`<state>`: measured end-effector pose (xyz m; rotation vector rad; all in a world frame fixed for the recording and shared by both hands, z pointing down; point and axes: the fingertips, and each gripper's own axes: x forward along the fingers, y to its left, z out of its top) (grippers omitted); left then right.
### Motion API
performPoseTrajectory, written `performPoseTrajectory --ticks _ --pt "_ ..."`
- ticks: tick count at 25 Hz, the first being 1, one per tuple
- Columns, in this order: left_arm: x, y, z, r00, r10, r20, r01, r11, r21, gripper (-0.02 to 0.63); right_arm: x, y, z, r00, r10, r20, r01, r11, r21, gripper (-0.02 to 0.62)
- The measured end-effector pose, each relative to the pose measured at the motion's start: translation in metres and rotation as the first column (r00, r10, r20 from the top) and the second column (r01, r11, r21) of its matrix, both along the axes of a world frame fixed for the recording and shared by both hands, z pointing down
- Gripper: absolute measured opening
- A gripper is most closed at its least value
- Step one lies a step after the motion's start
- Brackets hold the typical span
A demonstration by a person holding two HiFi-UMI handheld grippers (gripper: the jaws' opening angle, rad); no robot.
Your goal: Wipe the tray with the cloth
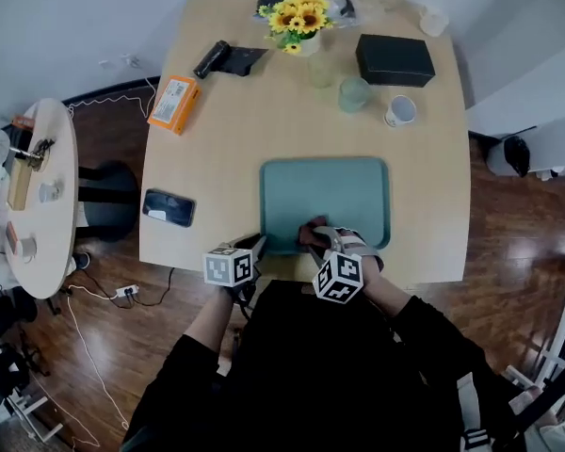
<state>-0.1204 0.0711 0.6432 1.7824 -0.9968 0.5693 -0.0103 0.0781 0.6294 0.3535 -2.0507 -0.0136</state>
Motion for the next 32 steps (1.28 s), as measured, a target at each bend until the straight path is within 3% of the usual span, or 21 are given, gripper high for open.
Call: performPoseTrajectory --ticks 5,11,13,17,21,23,27,32 --pt "-0.002 -0.004 0.001 0.999 0.027 0.032 -0.027 1.0 0.002 0.02 0.095 -0.026 0.001 0.962 0.274 -0.016 -0.274 0.962 -0.008 0.117" --pt "-0.001 0.0 0.0 0.995 0.047 0.084 -0.046 0.999 -0.011 0.021 0.163 -0.037 -0.009 0.888 0.46 0.016 -0.46 0.888 -0.012 0.115" --pt "-0.001 0.0 0.0 0.994 0.047 0.098 -0.046 0.999 -0.013 0.021 0.18 -0.049 -0.026 0.842 0.534 0.074 -0.535 0.845 -0.012 0.115" --pt "0.001 -0.001 -0.001 0.991 0.058 0.118 -0.056 0.998 -0.015 0.023 0.239 -0.082 -0.068 0.721 0.671 0.169 -0.684 0.729 0.022 0.114" --pt "0.001 -0.002 -0.001 0.99 0.058 0.13 -0.057 0.998 -0.018 0.023 0.301 -0.105 -0.078 0.645 0.747 0.159 -0.761 0.646 0.05 0.114" --pt "0.001 -0.002 -0.001 0.99 0.055 0.129 -0.054 0.998 -0.017 0.023 0.32 -0.107 -0.066 0.631 0.767 0.117 -0.775 0.629 0.052 0.114" --pt "0.0 -0.001 -0.002 0.989 0.046 0.137 -0.044 0.999 -0.015 0.023 0.335 -0.099 -0.029 0.624 0.781 0.03 -0.782 0.623 0.028 0.114" --pt "0.001 -0.001 -0.001 0.988 0.04 0.148 -0.038 0.999 -0.018 0.023 0.334 -0.097 -0.004 0.598 0.801 0.029 -0.801 0.598 0.003 0.114"
